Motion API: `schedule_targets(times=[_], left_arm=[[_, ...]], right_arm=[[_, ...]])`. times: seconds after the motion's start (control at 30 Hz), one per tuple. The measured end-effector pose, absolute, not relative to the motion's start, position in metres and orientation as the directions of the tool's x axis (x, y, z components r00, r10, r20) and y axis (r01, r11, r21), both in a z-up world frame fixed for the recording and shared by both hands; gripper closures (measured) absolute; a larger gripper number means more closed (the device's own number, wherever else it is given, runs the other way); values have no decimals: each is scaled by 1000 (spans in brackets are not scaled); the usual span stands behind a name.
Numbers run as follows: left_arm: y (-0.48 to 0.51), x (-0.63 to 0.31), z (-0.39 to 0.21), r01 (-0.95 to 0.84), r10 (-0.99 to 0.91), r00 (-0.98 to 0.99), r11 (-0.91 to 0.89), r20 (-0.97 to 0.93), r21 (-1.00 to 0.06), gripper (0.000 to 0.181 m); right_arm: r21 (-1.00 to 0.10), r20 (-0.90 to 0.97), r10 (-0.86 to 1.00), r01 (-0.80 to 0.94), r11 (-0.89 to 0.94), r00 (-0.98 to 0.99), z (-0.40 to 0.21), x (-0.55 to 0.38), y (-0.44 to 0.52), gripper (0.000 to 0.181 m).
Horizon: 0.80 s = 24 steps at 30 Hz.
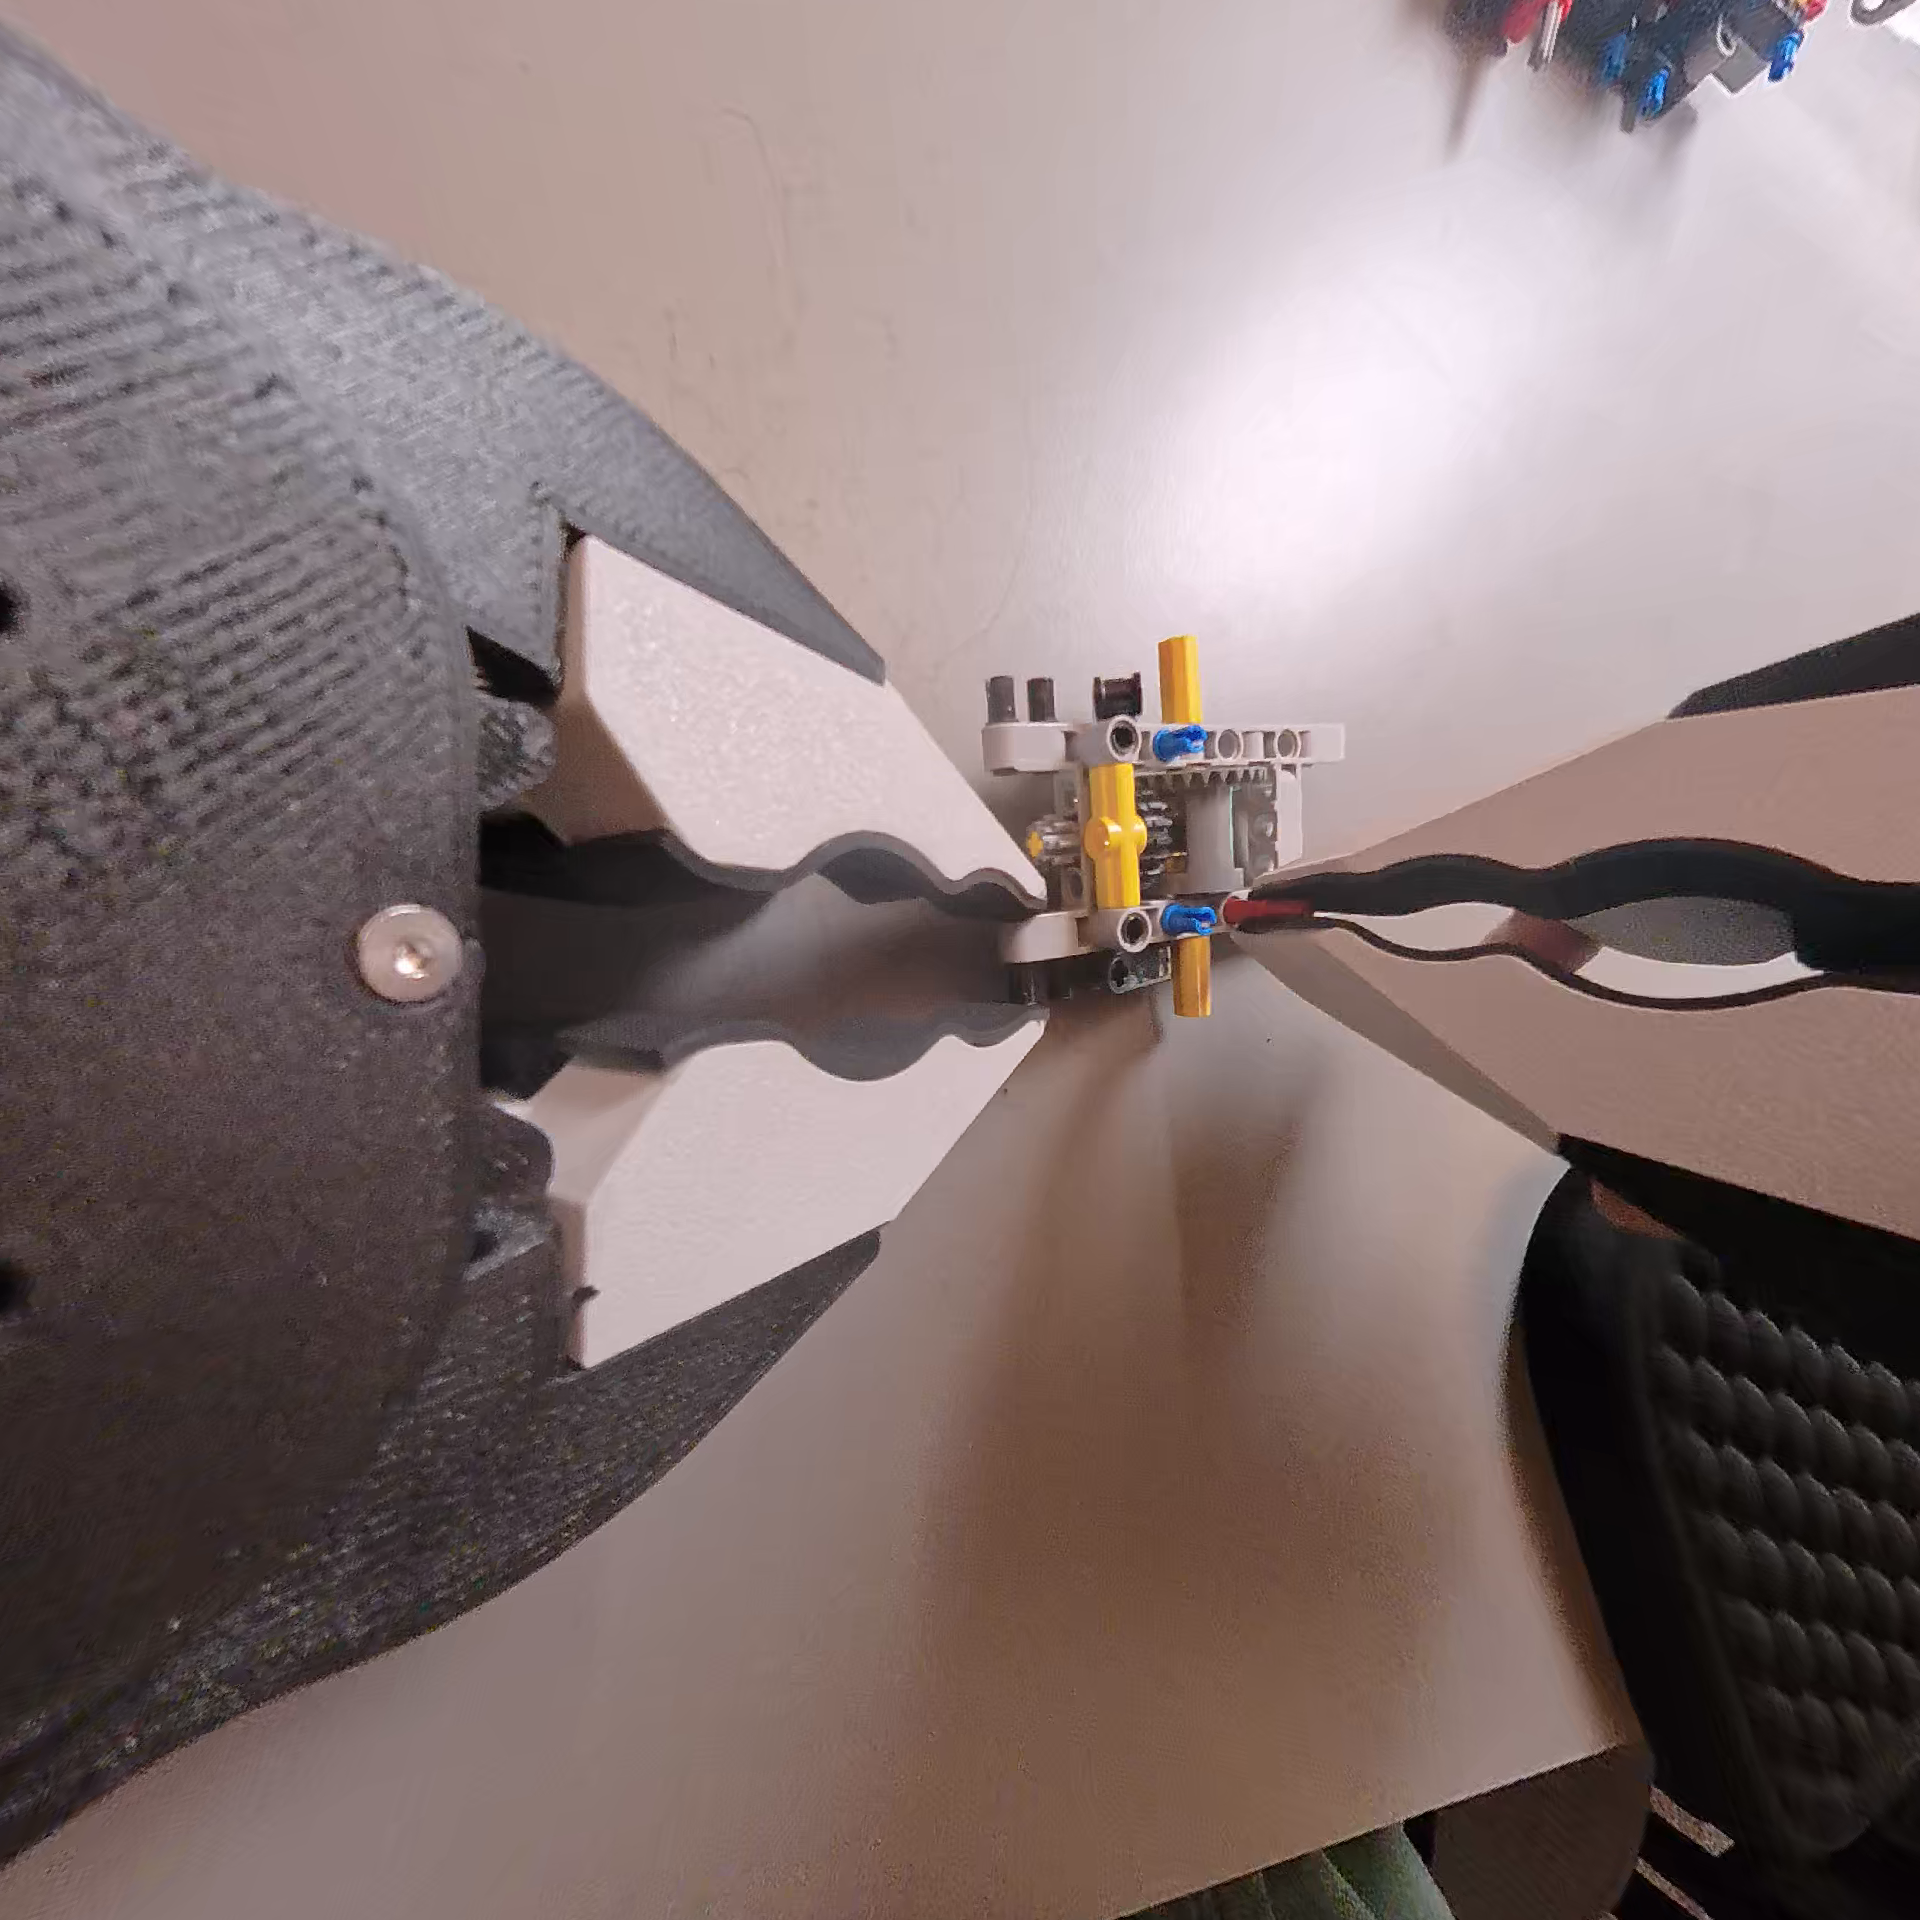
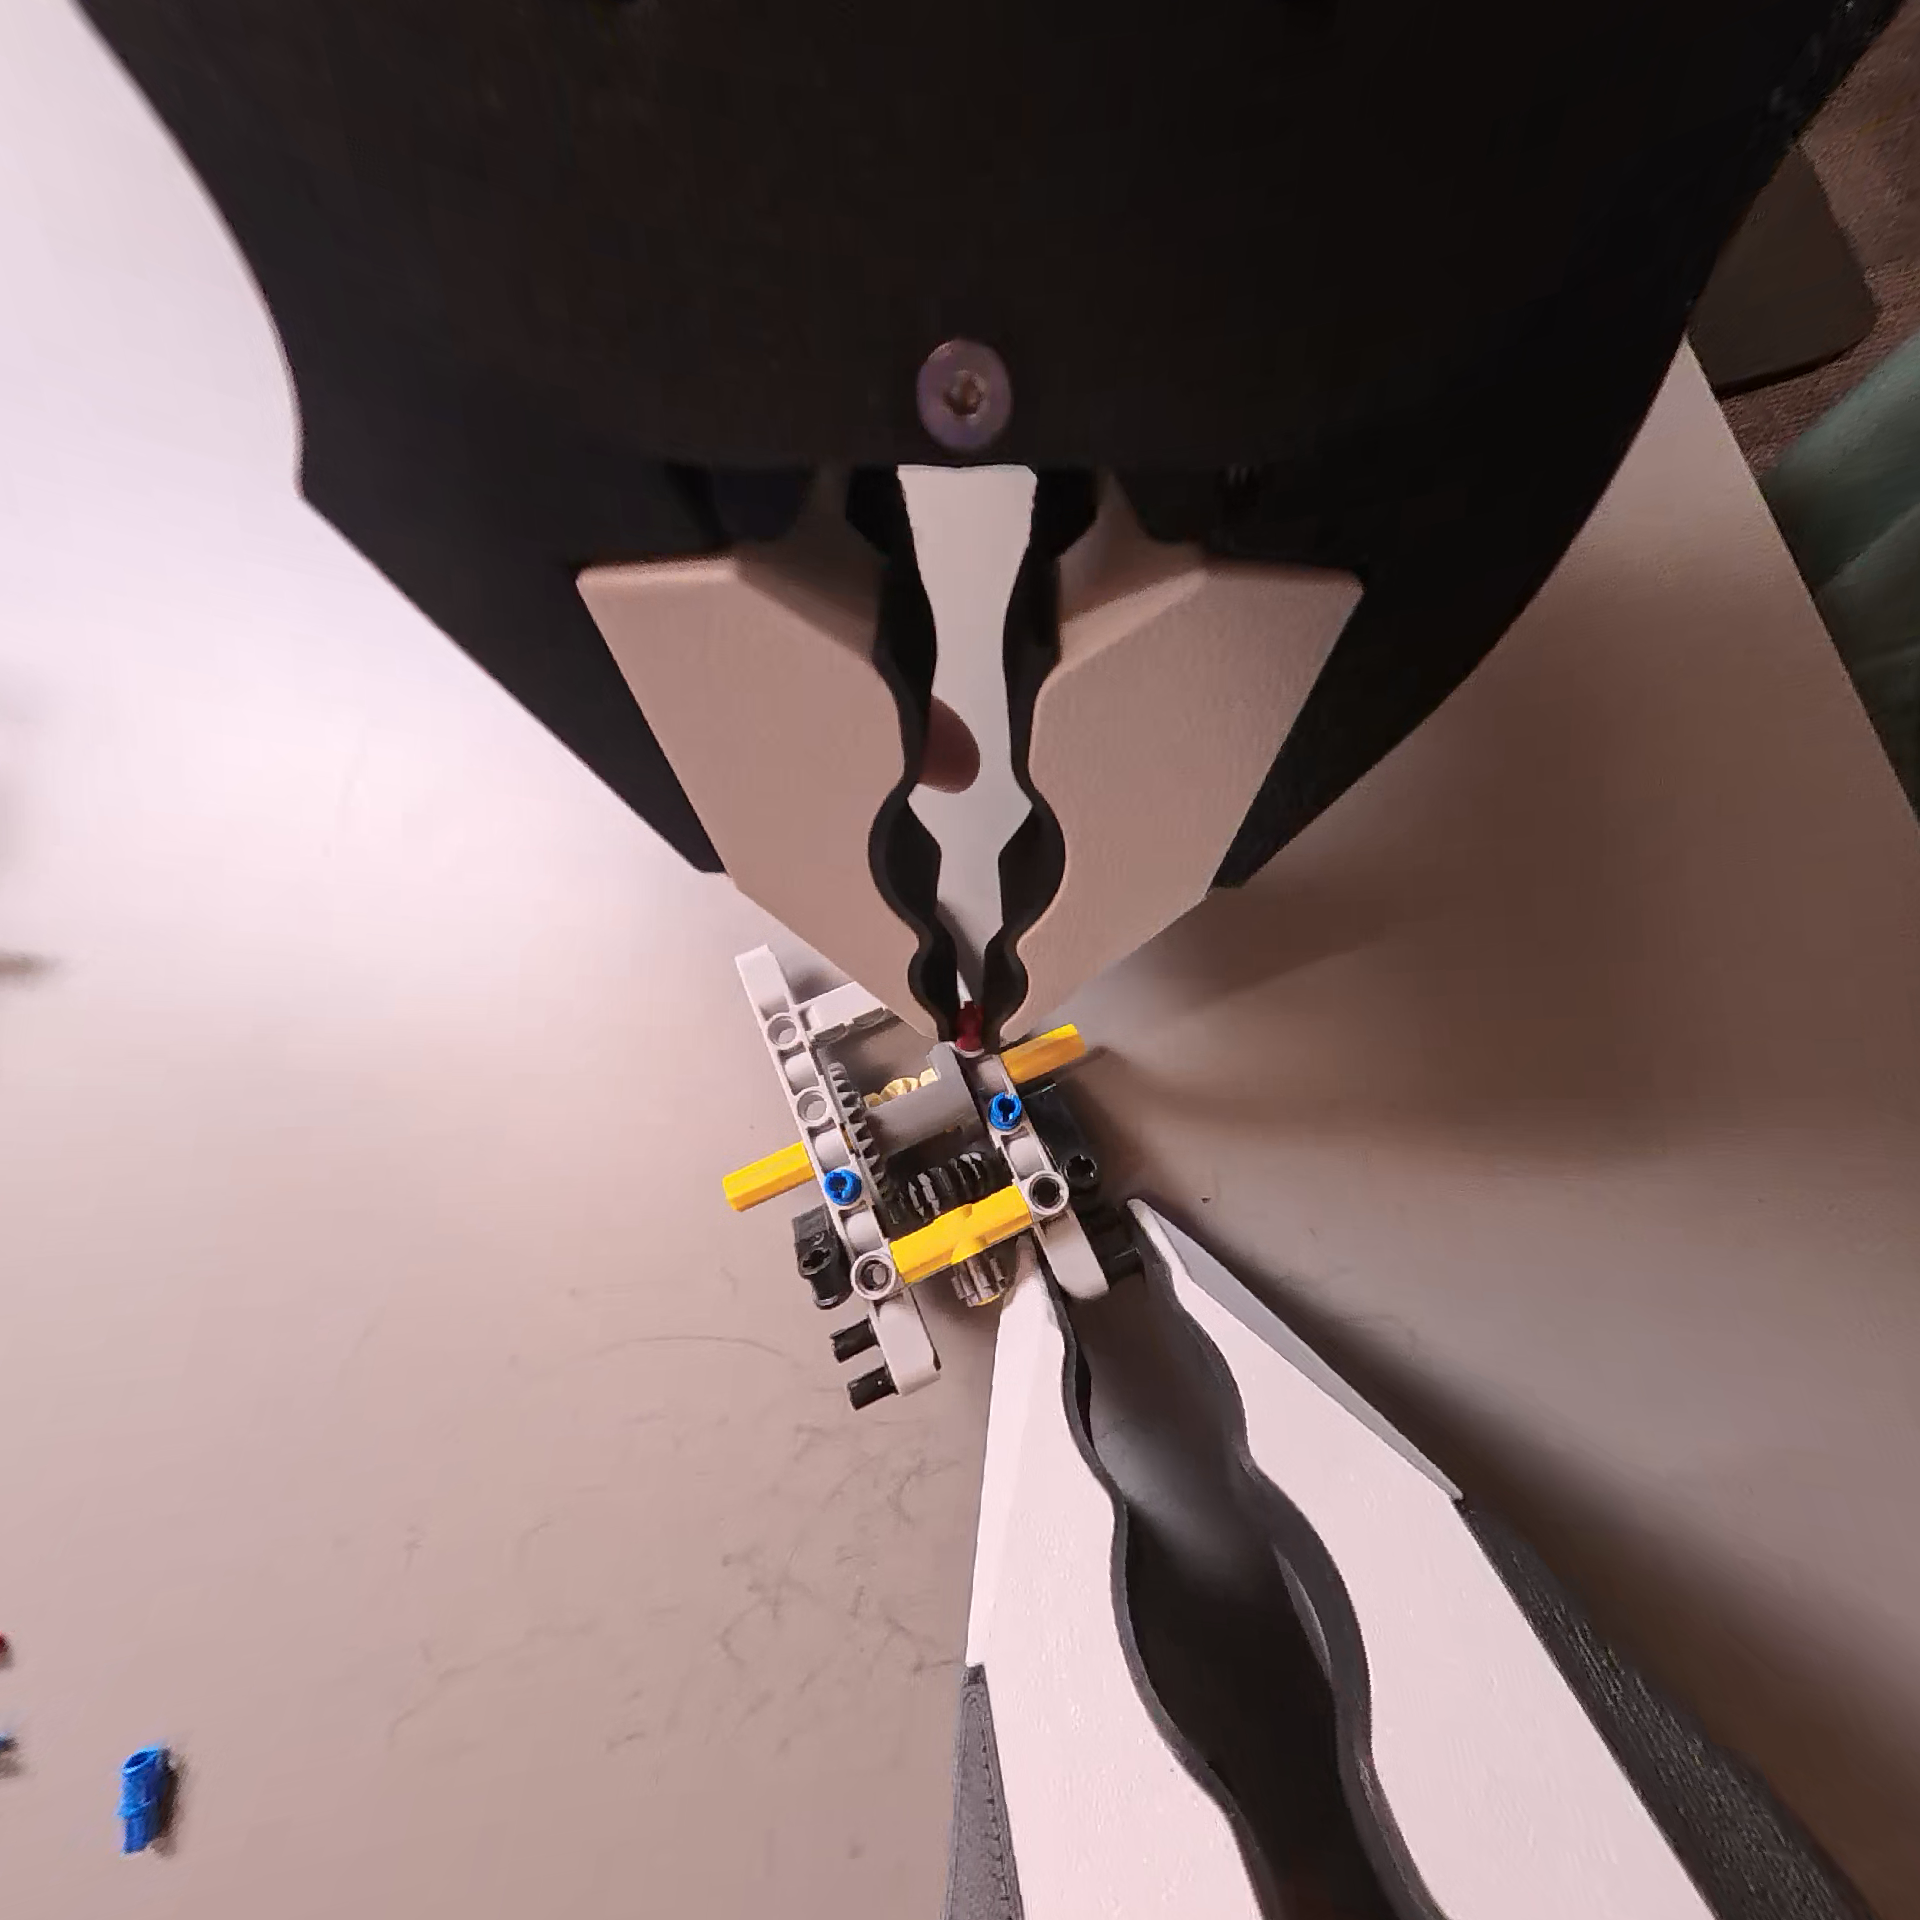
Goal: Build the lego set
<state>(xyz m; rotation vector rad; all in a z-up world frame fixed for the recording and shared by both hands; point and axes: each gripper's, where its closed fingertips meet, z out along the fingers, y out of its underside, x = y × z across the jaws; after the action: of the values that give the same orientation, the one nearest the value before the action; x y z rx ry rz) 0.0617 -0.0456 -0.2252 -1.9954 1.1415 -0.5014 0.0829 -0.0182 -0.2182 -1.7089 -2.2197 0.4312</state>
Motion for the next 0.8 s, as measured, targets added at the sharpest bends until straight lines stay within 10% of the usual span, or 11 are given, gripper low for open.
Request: schedule_targets(times=[0.8], left_arm=[[-45, 61, -225, -544, -846, 532, -309, -36, -780, 167]], right_arm=[[-408, 97, 967, 877, 254, -235, -210, 83, -19, 178]])
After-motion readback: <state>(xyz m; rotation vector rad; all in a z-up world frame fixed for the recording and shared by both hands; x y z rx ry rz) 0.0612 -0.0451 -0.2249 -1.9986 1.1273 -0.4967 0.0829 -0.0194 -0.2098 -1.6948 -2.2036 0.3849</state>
